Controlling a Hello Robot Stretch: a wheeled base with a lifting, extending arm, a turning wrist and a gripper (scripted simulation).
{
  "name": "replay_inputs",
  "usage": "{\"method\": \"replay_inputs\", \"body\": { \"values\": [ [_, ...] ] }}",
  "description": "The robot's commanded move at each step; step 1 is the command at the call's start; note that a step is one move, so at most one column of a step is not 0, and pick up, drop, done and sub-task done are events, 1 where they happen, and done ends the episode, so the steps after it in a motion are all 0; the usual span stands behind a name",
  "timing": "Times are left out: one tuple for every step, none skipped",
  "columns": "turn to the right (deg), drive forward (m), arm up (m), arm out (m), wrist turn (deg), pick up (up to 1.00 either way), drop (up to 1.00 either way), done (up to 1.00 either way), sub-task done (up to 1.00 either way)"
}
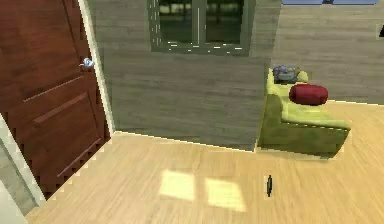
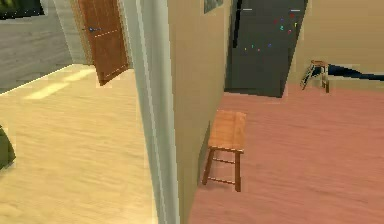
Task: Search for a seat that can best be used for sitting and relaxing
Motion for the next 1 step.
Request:
{"method": "replay_inputs", "body": {
  "values": [
    [12.0, 0.00, 0.00, 0.00, 0.0, 0.00, 0.00, 0.00, 0.00]
  ]
}}
